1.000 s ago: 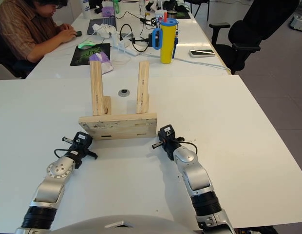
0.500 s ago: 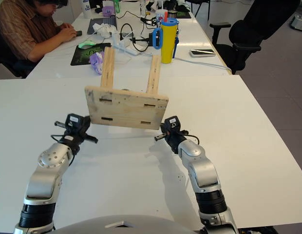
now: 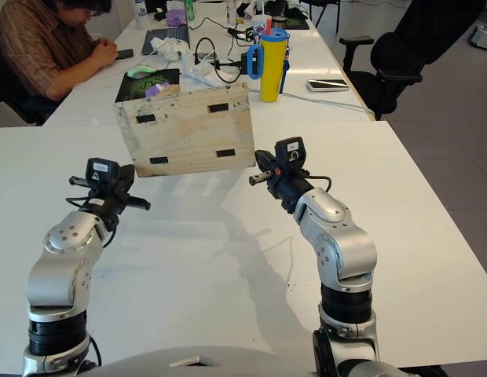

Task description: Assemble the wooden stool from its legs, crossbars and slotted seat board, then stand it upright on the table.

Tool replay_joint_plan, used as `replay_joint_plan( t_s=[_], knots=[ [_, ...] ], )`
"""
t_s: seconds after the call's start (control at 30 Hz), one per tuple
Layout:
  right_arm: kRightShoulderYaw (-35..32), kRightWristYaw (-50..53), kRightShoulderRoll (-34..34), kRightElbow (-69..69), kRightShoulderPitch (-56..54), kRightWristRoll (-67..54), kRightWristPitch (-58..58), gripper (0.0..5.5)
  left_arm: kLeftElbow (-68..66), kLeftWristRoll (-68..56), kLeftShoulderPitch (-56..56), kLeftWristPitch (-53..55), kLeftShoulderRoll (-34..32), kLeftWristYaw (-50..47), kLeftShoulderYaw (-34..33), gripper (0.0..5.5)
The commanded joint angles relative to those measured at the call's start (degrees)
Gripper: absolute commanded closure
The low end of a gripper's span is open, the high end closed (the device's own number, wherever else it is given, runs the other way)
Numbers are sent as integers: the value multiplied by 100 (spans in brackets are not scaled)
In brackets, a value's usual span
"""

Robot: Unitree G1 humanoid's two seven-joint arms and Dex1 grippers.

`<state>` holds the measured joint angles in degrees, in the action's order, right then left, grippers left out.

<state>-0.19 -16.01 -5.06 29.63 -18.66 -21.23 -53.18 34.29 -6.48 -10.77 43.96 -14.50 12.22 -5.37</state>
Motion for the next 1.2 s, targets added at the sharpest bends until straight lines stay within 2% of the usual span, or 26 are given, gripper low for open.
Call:
replay_joint_plan(
  t_s=[0.03, 0.27, 0.37, 0.47, 0.67, 0.73, 0.87, 0.97, 1.07, 1.2],
  knots=[
    [83, -56, 164, 155, -348, -369, -76, 550, 276, -260, -642, 240, 71, -16, -24, 546],
    [77, 47, -22, -1, -196, -347, 99, 550, 345, -196, -481, 158, -43, -81, 88, 546],
    [17, 128, -160, -94, 203, -240, 227, 550, 356, 50, -206, -594, -362, 39, -12, 546],
    [268, 284, -398, -435, 443, 268, 636, 550, -202, 272, 300, -1809, -909, 550, -89, 546],
    [948, 309, -489, -737, 773, 853, 1167, 550, -655, 570, 842, -2646, -753, 52, -468, 546],
    [1303, 120, -564, -684, 931, 930, 1305, 550, -583, 541, 1264, -2691, -586, -105, -650, 517],
    [1523, 13, -579, -719, 1102, 1004, 1369, 550, 188, 217, 2521, -2931, -171, 6, -432, 456],
    [1917, -245, -575, -855, 970, 1061, 1491, 511, 350, 174, 2950, -2988, 90, -135, -397, 416],
    [2328, -265, -422, -1092, 884, 1241, 1666, 468, 172, 149, 2858, -2886, 203, -263, -444, 377],
    [2426, -158, -194, -1297, 916, 1309, 1711, 413, 199, 83, 2950, -2389, 222, -102, 23, 324]
  ],
)
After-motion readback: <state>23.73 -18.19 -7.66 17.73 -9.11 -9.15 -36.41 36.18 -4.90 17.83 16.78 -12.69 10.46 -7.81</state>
